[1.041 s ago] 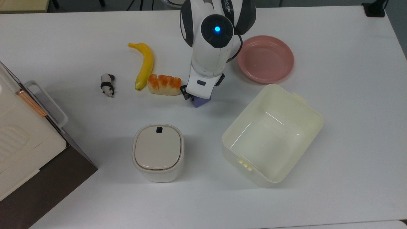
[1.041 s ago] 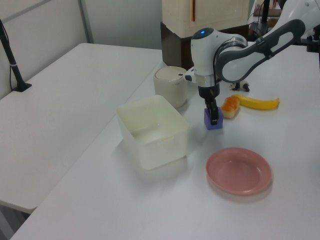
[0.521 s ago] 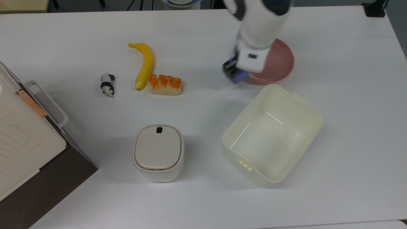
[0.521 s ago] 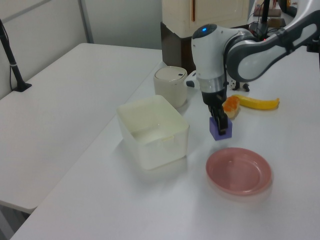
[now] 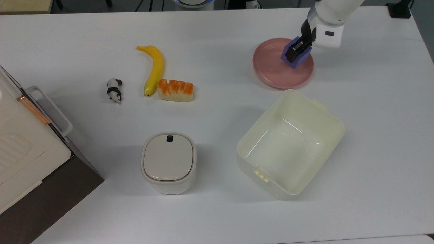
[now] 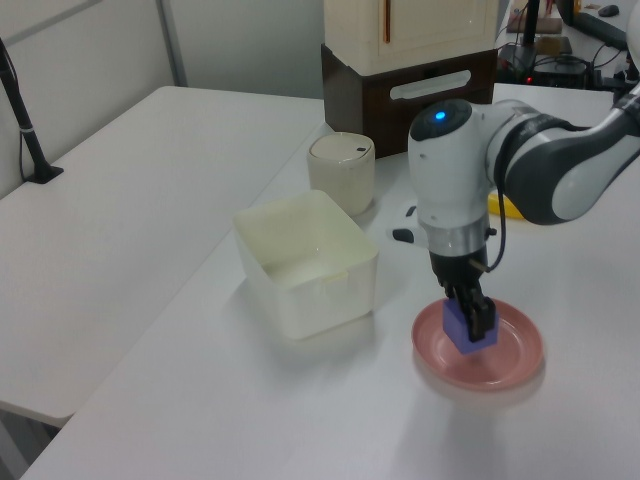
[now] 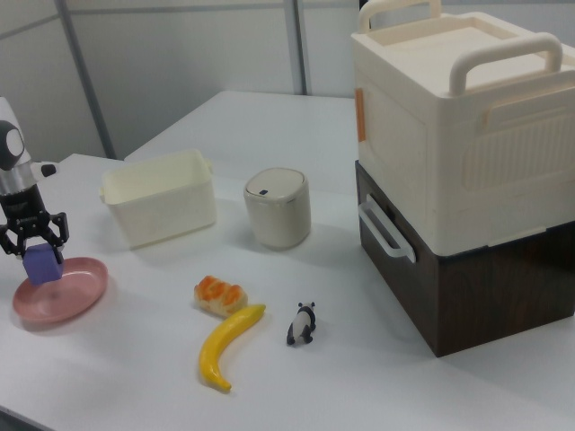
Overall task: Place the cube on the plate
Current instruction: 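Lower the cube onto the pink plate, open and raise the gripper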
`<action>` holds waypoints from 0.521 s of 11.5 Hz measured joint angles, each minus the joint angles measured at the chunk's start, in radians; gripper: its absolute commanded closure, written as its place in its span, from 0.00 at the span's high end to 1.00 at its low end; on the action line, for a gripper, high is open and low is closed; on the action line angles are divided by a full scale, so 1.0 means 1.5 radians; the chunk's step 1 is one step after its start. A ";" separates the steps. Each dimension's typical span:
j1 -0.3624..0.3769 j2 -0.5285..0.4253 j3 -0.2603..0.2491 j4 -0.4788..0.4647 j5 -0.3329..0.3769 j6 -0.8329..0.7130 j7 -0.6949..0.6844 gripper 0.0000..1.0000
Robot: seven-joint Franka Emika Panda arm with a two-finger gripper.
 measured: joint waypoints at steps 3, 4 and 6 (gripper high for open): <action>-0.006 0.000 -0.003 0.000 -0.001 -0.002 0.000 1.00; -0.013 -0.003 -0.005 0.007 -0.002 -0.013 0.000 1.00; -0.042 -0.019 -0.009 0.041 -0.009 -0.050 0.002 1.00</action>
